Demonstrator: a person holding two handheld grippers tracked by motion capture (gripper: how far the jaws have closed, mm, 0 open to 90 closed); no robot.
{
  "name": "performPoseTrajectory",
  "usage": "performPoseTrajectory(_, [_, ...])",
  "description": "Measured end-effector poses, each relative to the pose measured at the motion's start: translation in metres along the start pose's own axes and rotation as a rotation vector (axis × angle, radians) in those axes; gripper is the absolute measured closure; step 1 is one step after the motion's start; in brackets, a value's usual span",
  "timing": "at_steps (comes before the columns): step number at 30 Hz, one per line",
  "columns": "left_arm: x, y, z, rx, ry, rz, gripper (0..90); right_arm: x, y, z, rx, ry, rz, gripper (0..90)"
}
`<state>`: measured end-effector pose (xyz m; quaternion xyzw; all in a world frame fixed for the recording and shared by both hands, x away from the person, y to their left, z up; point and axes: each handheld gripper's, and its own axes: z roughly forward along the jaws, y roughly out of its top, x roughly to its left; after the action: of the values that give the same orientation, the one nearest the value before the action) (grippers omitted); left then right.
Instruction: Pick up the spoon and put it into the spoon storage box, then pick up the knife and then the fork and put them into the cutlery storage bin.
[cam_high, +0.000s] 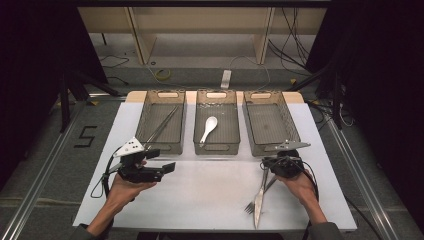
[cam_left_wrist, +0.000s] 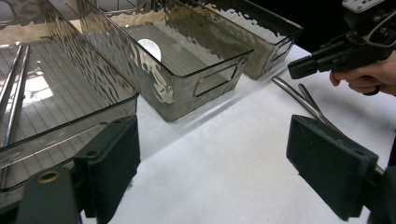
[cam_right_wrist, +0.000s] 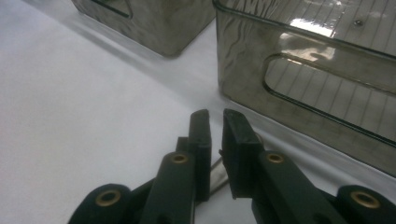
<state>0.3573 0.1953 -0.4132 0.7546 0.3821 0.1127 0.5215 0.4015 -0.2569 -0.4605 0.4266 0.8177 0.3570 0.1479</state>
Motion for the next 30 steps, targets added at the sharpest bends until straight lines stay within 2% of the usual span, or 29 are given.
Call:
performPoseTrajectory(8, [0.001,-0.003,0.001,0.0,0.017,0.01,16.4,0.0,0.001,0.011,0.053,0.023,-0.022,90.0])
performPoseTrajectory(17, [-0.001,-0.001,0.005,0.002,0.015,0.032,16.4,-0.002,0.0,0.019,0.107,0.015,-0.037,90.0])
performPoseTrajectory(19, [0.0,-0.001,0.007,0.005,0.018,0.033,16.3,-0.004,0.0,0.021,0.103,0.024,-0.033,90.0])
performPoseTrajectory(24, [-0.002,-0.002,0.006,0.009,0.022,0.051,16.3,-0.002,0.003,0.023,0.127,0.012,-0.051,90.0])
performPoseTrajectory(30, [-0.001,-0.002,0.003,-0.001,0.027,0.049,16.3,-0.003,0.005,0.021,0.16,-0.012,-0.034,90.0])
